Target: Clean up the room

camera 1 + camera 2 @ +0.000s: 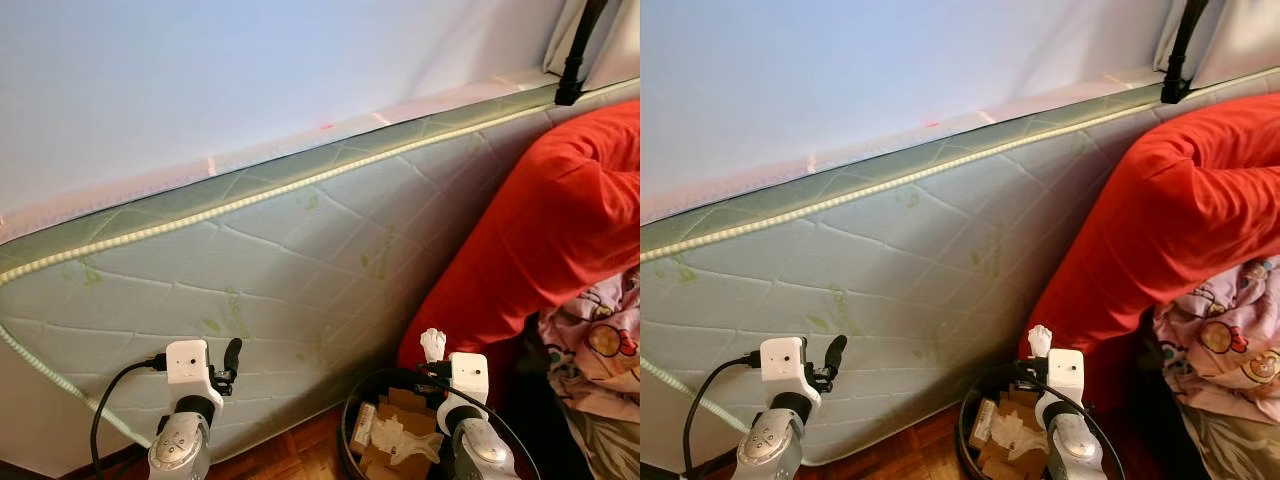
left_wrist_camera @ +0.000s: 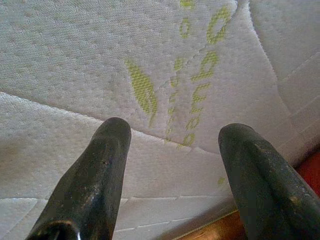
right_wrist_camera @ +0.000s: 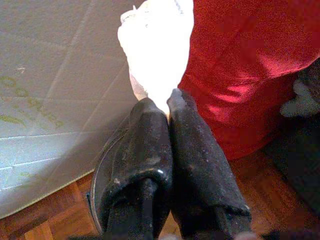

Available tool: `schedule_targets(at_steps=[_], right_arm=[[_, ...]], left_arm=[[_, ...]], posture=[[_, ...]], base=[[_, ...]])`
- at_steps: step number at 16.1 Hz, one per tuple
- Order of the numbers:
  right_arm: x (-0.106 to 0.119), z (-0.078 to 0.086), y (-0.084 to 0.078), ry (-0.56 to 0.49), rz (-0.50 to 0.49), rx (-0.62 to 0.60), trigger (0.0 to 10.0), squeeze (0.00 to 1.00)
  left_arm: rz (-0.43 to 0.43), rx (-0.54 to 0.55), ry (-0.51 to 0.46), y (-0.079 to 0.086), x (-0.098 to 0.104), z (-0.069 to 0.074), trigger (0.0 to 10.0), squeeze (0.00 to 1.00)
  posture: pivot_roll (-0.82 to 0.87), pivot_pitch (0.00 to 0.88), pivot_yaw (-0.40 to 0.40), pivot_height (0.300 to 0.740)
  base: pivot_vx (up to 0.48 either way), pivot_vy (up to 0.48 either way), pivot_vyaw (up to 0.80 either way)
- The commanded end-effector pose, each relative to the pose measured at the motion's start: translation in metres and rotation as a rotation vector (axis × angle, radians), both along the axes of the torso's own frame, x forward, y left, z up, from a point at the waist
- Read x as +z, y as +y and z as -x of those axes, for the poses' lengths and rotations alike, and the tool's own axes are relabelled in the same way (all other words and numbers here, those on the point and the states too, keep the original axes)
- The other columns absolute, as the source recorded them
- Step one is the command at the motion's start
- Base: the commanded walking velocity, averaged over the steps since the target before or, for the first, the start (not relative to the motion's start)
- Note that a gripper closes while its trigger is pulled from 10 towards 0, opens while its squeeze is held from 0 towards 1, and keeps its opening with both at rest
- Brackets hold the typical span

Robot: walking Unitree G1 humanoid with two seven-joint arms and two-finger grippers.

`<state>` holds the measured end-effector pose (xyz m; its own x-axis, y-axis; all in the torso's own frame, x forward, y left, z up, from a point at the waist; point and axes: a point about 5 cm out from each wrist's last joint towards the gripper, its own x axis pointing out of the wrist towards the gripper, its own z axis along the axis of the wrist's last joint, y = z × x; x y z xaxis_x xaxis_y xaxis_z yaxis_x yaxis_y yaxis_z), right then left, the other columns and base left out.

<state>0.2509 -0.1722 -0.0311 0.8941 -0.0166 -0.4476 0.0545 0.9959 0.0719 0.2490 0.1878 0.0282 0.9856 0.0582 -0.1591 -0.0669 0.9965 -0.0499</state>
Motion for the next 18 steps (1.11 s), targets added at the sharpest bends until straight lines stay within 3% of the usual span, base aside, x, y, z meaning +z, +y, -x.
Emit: schedule_targets(at_steps=[1,18], right_arm=[[-0.0009,-0.0009,0.0019,0.019,-0.006,0.001,10.0,0.00],[0.0021,-0.0032,0.0027,-0.010,-0.007,0.006,10.0,0.00]], left_arm=[[-0.004,0.002,0.016,0.0017,-0.0014,0.0009,10.0,0.00],[0.000,0.001,0.026,0.0040,-0.0066,-0.0008,10.0,0.00]], posture=[[0.00,0.055,0.004,0.696],[0.01,0.042,0.005,0.667]], base=[[0.000,0.000,0.00],[0.000,0.000,0.00]])
